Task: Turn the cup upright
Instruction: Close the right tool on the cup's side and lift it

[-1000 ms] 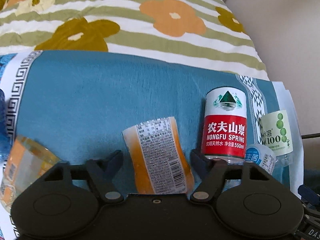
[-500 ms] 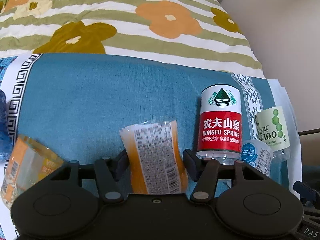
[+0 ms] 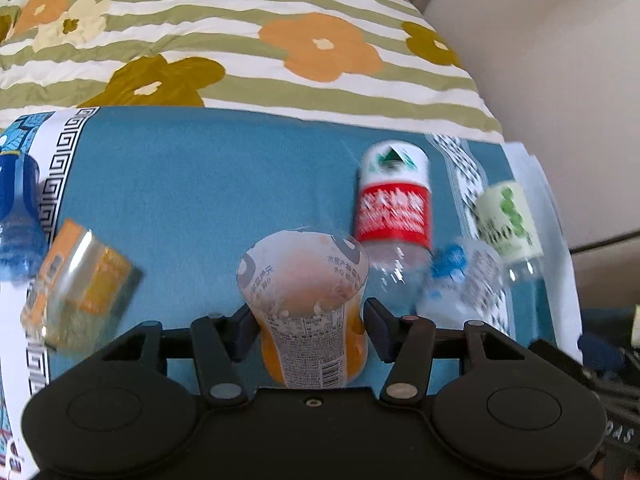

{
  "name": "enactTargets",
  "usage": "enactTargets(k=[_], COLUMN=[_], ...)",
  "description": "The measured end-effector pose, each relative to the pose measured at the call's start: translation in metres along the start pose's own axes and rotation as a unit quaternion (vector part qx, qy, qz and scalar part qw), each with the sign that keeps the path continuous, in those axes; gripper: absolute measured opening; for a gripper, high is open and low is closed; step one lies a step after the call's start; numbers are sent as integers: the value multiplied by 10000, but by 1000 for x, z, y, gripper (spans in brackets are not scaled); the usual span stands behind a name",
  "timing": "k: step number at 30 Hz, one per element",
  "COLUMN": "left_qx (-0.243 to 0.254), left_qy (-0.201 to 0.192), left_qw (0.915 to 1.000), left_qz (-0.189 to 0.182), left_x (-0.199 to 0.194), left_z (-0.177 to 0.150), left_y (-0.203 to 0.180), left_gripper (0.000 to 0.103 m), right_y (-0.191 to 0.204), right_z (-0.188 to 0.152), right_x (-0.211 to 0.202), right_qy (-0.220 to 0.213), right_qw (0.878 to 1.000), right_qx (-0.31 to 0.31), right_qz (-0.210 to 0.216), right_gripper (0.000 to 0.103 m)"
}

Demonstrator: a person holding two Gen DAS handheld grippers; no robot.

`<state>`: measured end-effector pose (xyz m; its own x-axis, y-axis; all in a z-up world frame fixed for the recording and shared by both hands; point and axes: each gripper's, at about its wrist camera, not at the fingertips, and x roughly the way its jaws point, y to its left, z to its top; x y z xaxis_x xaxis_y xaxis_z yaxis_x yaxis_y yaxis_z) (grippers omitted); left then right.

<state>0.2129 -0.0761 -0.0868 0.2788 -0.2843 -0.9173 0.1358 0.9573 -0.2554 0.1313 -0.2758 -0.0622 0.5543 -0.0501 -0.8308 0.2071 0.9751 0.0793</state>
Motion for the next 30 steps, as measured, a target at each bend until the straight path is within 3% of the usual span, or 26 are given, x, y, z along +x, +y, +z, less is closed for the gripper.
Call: enactTargets(k=[7,14,30], left_qx=[231,219,107], left_qy=[441,922,601], left_qw=[9988,9955,9979], left_qz=[-11,6,216], left_x=[-6,14,35], left_z=[-47,-82,-80], left_y=[-18,-28,-35], left_gripper=[60,60,61], right_y=[-21,-42,-58], right_z=[-23,-48,-66], right_x=[-15,-16,1], right_qy=[2,175,387], right_qw=[9999,9997,9988], right_qx=[-48,4,-60], right_qz=[127,193,281], right_gripper=[103,103,103])
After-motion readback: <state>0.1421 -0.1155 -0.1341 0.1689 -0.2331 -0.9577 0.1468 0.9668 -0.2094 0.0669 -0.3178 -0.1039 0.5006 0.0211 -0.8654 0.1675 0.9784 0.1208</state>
